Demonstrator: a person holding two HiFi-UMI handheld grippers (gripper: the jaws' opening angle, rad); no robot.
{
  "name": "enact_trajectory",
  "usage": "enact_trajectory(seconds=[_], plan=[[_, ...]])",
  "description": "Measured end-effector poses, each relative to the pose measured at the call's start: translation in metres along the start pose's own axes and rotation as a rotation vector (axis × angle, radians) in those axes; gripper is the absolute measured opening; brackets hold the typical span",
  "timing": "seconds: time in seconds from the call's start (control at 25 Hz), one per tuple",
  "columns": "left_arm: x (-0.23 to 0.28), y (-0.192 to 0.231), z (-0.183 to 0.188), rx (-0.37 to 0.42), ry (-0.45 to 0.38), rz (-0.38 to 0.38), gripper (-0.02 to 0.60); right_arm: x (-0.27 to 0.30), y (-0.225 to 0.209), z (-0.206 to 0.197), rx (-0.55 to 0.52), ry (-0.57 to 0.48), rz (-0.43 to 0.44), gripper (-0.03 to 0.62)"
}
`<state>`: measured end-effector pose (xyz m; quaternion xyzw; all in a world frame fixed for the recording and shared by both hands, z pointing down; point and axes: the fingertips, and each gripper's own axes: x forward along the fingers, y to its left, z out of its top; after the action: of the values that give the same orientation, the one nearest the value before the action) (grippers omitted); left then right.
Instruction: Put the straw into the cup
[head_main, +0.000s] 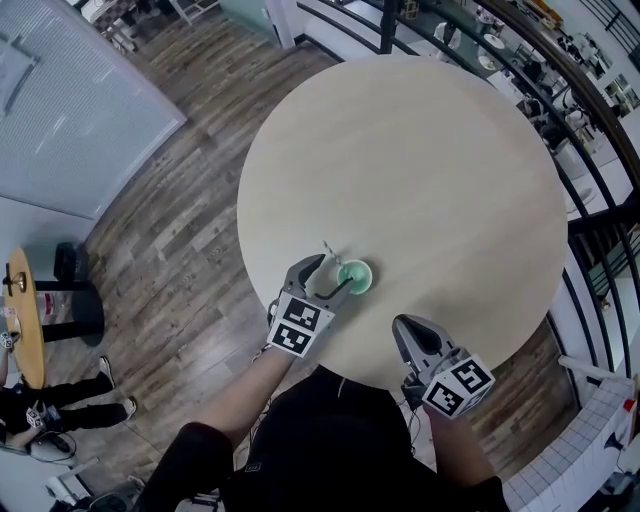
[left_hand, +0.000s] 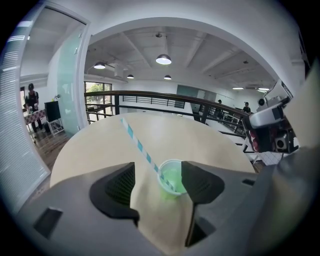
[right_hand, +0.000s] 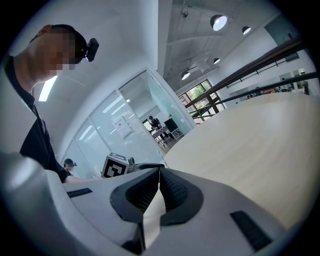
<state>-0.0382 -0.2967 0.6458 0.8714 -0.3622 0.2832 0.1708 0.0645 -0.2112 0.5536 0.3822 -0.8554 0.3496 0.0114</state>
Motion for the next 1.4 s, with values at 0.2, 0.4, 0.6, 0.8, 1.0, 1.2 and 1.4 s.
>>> enact_trajectory(seconds=[0.2, 0.4, 0.6, 0.8, 1.0, 1.2, 1.4], plan=[[-0.013, 0.0, 0.016, -0.008, -0.047, 0.008, 0.282, -0.001, 0.01, 0.008, -0.025, -0.004, 0.0, 0.023], [-0.046, -0.004, 0.032, -0.042, -0.107, 0.002, 0.282, 0.0, 0.038, 0.028, -0.07, -0.028, 0.021, 0.023], [-0.085, -0.021, 0.043, -0.065, -0.19, -0.017, 0.281, -0.001, 0.068, 0.035, -0.124, -0.045, 0.045, 0.023], [-0.123, -0.033, 0.059, -0.047, -0.279, -0.036, 0.271, -0.005, 0.092, 0.044, -0.176, -0.071, 0.051, 0.023], [-0.16, -0.042, 0.064, -0.016, -0.343, -0.04, 0.238, -0.018, 0.112, 0.048, -0.216, -0.117, 0.032, 0.023], [-0.199, -0.041, 0.07, -0.056, -0.399, -0.068, 0.185, -0.026, 0.129, 0.054, -0.245, -0.162, 0.006, 0.023], [-0.237, -0.047, 0.096, -0.05, -0.487, -0.071, 0.089, -0.037, 0.137, 0.061, -0.252, -0.194, -0.001, 0.023]])
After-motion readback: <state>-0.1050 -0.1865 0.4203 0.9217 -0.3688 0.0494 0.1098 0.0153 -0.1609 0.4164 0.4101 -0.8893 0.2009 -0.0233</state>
